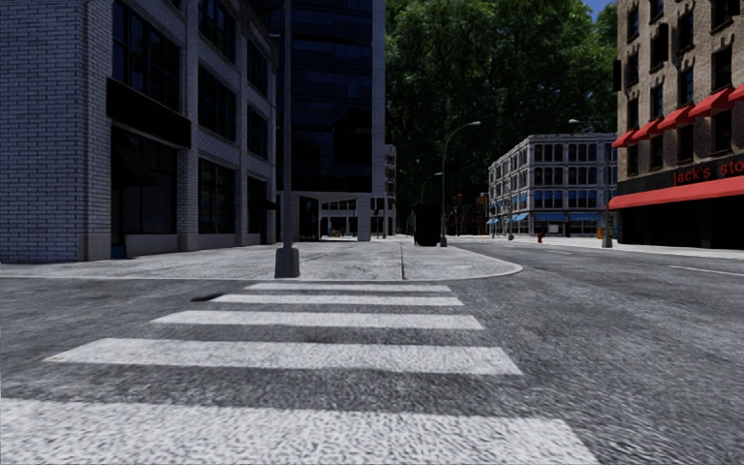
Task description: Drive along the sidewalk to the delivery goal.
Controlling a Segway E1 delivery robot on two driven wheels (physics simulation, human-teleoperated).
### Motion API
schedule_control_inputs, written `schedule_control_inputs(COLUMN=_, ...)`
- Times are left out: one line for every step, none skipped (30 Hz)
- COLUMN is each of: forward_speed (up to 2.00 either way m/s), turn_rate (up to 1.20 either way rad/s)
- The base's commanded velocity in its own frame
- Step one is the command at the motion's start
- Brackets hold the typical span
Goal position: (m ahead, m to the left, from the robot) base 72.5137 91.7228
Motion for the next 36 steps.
schedule_control_inputs(forward_speed=1.58, turn_rate=0.0)
schedule_control_inputs(forward_speed=1.58, turn_rate=0.0)
schedule_control_inputs(forward_speed=1.58, turn_rate=0.0)
schedule_control_inputs(forward_speed=1.58, turn_rate=0.0)
schedule_control_inputs(forward_speed=2.0, turn_rate=0.0)
schedule_control_inputs(forward_speed=2.0, turn_rate=0.0)
schedule_control_inputs(forward_speed=2.0, turn_rate=0.0)
schedule_control_inputs(forward_speed=2.0, turn_rate=0.0)
schedule_control_inputs(forward_speed=2.0, turn_rate=0.0)
schedule_control_inputs(forward_speed=2.0, turn_rate=0.0)
schedule_control_inputs(forward_speed=2.0, turn_rate=0.0)
schedule_control_inputs(forward_speed=2.0, turn_rate=0.0)
schedule_control_inputs(forward_speed=2.0, turn_rate=0.0)
schedule_control_inputs(forward_speed=2.0, turn_rate=0.0)
schedule_control_inputs(forward_speed=2.0, turn_rate=0.0)
schedule_control_inputs(forward_speed=2.0, turn_rate=0.0)
schedule_control_inputs(forward_speed=2.0, turn_rate=0.0)
schedule_control_inputs(forward_speed=2.0, turn_rate=0.0)
schedule_control_inputs(forward_speed=2.0, turn_rate=0.0)
schedule_control_inputs(forward_speed=2.0, turn_rate=0.0)
schedule_control_inputs(forward_speed=2.0, turn_rate=0.0)
schedule_control_inputs(forward_speed=2.0, turn_rate=0.0)
schedule_control_inputs(forward_speed=2.0, turn_rate=0.0)
schedule_control_inputs(forward_speed=2.0, turn_rate=0.0)
schedule_control_inputs(forward_speed=2.0, turn_rate=0.0)
schedule_control_inputs(forward_speed=2.0, turn_rate=0.0)
schedule_control_inputs(forward_speed=2.0, turn_rate=0.0)
schedule_control_inputs(forward_speed=2.0, turn_rate=0.0)
schedule_control_inputs(forward_speed=2.0, turn_rate=0.0)
schedule_control_inputs(forward_speed=2.0, turn_rate=0.0)
schedule_control_inputs(forward_speed=2.0, turn_rate=0.0)
schedule_control_inputs(forward_speed=2.0, turn_rate=0.0)
schedule_control_inputs(forward_speed=2.0, turn_rate=0.0)
schedule_control_inputs(forward_speed=2.0, turn_rate=0.0)
schedule_control_inputs(forward_speed=2.0, turn_rate=0.0)
schedule_control_inputs(forward_speed=2.0, turn_rate=0.0)
